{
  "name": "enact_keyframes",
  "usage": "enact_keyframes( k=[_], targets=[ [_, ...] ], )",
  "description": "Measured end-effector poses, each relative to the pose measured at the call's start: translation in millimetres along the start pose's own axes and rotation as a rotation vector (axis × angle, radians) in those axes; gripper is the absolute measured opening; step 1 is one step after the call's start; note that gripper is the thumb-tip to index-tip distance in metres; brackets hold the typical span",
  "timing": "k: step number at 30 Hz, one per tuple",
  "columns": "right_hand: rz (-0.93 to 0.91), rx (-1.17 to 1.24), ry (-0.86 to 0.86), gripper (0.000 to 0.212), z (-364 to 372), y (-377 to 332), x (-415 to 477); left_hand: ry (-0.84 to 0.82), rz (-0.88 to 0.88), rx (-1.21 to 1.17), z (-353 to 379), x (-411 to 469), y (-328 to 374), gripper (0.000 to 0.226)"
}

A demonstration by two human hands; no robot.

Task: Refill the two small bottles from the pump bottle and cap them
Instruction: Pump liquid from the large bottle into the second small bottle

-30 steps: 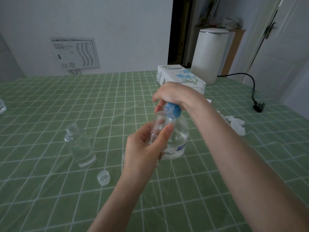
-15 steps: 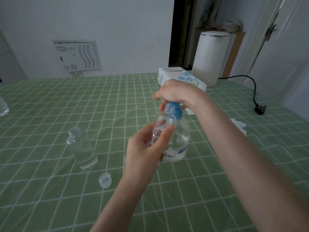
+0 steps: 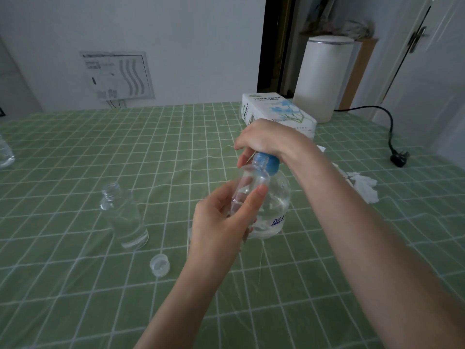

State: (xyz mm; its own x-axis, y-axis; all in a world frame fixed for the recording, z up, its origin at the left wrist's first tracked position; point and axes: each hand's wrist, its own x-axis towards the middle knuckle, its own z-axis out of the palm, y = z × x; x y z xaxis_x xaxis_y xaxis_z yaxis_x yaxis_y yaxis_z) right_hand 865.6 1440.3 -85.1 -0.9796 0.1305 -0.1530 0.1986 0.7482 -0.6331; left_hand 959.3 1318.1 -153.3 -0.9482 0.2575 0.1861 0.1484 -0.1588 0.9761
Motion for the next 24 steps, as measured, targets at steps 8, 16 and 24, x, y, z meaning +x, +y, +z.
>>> enact_keyframes(
  k=[8, 16, 24],
  targets=[
    [0.000, -0.029, 0.019, 0.035, -8.7, -5.2, -3.8, -0.005, 0.018, -0.022, 1.0, 0.5, 1.6, 0.024],
    [0.001, -0.025, 0.008, 0.034, -9.8, -7.5, -3.9, -0.006, 0.029, -0.030, 0.9, 0.9, 0.3, 0.022],
    [0.017, 0.017, -0.020, 0.035, -0.7, 0.7, 1.3, 0.004, 0.005, 0.003, 1.2, -0.3, -0.8, 0.023]
  ],
)
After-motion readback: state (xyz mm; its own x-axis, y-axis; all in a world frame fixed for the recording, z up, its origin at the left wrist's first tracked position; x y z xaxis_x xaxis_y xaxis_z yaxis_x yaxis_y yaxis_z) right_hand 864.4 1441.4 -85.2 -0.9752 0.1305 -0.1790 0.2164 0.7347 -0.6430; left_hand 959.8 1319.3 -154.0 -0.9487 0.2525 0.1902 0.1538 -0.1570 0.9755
